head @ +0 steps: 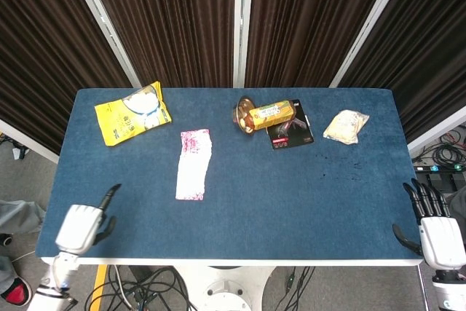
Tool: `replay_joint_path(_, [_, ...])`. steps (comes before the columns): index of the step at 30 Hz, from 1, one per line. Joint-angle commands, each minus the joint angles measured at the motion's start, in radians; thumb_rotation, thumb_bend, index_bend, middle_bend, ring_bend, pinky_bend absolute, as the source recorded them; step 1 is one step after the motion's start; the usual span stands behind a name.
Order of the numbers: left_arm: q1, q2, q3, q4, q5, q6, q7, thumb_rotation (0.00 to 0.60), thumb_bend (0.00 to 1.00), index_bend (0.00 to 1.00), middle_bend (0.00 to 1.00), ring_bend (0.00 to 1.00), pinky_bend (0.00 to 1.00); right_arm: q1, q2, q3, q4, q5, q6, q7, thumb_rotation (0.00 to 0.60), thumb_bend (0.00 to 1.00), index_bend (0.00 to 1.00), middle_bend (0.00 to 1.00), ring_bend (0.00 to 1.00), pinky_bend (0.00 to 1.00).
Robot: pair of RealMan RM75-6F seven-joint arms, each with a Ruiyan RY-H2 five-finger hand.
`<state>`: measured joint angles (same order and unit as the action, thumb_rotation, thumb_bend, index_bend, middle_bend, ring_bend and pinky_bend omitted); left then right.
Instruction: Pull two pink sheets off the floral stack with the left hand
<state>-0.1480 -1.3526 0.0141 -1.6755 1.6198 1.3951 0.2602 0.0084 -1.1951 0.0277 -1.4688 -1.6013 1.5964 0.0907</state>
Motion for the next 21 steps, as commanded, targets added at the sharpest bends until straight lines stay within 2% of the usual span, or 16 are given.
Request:
replay_joint_path(1, [-0.073,-0.073,-0.003,0.065,0.042,-0.083,-0.006,0.6,0.49,0.1,0.99,0.93,0.92,0.0,0.006,0.002,-0.009,0.0,0.002,-0.007,0.6,0.21,0.0,0.0,0.0,0.0])
replay_joint_path(6, [-0.178,-0.135,-0.015,0.154,0.044,-0.227,-0.024,0.6,0.5,0.1,0.98,0.93,0.91,-0.002,0.012,0.006,-0.017,0.015,-0.004,-0.017,0.6,0.21,0.0,0.0,0.0,0.0])
replay_joint_path(12, [-0.259,-0.165,-0.031,0.188,-0.026,-0.374,0.01,0.6,0.51,0.12,0.98,0.92,0.91,0.0,0.006,0.007,-0.002,0.035,-0.025,-0.01,0.6,0.2,0.0,0.0,0.0,0.0])
replay_joint_path(21, [-0.317,-0.198,-0.048,0.223,-0.109,-0.455,0.055,0.6,0.52,0.13,0.98,0.92,0.9,0.01,0.0,0.012,0.006,0.043,-0.043,-0.011,0.6,0.21,0.0,0.0,0.0,0.0])
